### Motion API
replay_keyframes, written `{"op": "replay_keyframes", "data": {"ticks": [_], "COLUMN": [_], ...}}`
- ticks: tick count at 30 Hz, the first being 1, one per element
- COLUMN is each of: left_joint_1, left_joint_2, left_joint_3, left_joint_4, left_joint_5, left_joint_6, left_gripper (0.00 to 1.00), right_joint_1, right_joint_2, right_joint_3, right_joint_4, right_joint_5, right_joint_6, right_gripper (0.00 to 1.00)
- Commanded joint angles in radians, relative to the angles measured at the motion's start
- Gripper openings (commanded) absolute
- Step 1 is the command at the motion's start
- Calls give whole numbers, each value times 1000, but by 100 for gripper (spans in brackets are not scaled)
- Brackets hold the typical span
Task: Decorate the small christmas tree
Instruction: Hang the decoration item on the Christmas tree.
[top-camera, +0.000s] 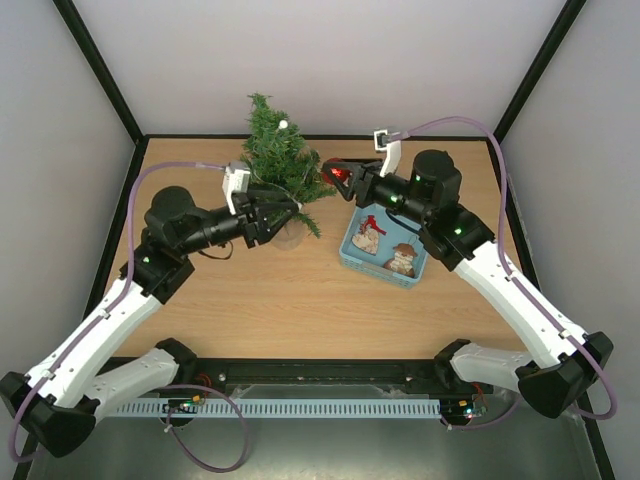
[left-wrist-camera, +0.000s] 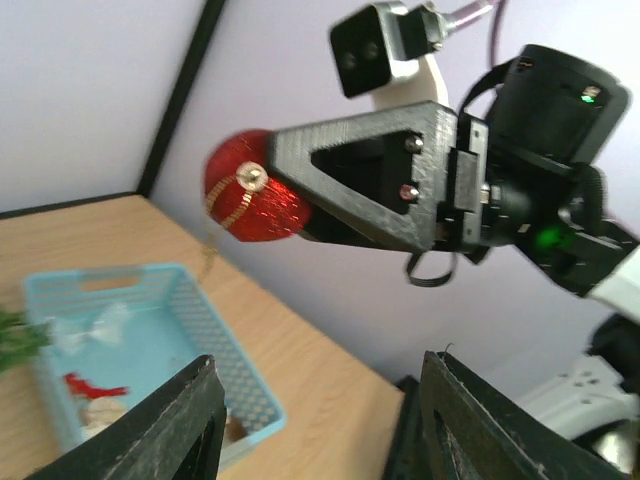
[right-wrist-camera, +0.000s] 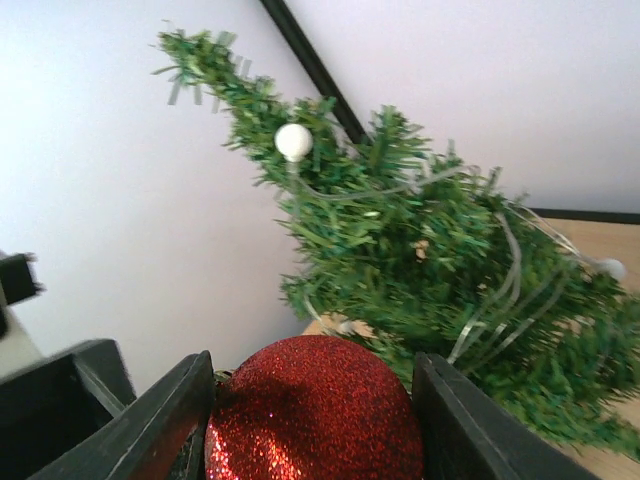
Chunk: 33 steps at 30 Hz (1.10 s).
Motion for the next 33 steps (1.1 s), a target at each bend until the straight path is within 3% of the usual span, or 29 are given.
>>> {"op": "replay_keyframes", "data": {"ticks": [1,4,7,14,23,33], "left_joint_1": [-35,-53,-58,-59,-61,-65], "left_joint_2": [-8,-15,-10,-17,-5,73], "left_joint_3": [-67,-88,-75,-108,-143,-161], "left_joint_4": [271,311,249,209,420,592], "left_joint_5": [121,116,45,-140,-127,-10], "left_joint_6": [-196,-207,-135,217,309,337], "left_gripper": [55,55,56,57,43,44], "right_joint_1": [31,36,37,39,39,39], "right_joint_2": [-6,-8,-10,-24,-30,-17], "right_joint_3": [24,45,51,48,25,2], "right_joint_4": [113,109,145,209,256,325], "right_joint_5": [-76,-84,-112,-164,-197,-234], "right_joint_6": [13,5,33,102,145,198], "right_gripper": [47,47,47,48,49,49]}}
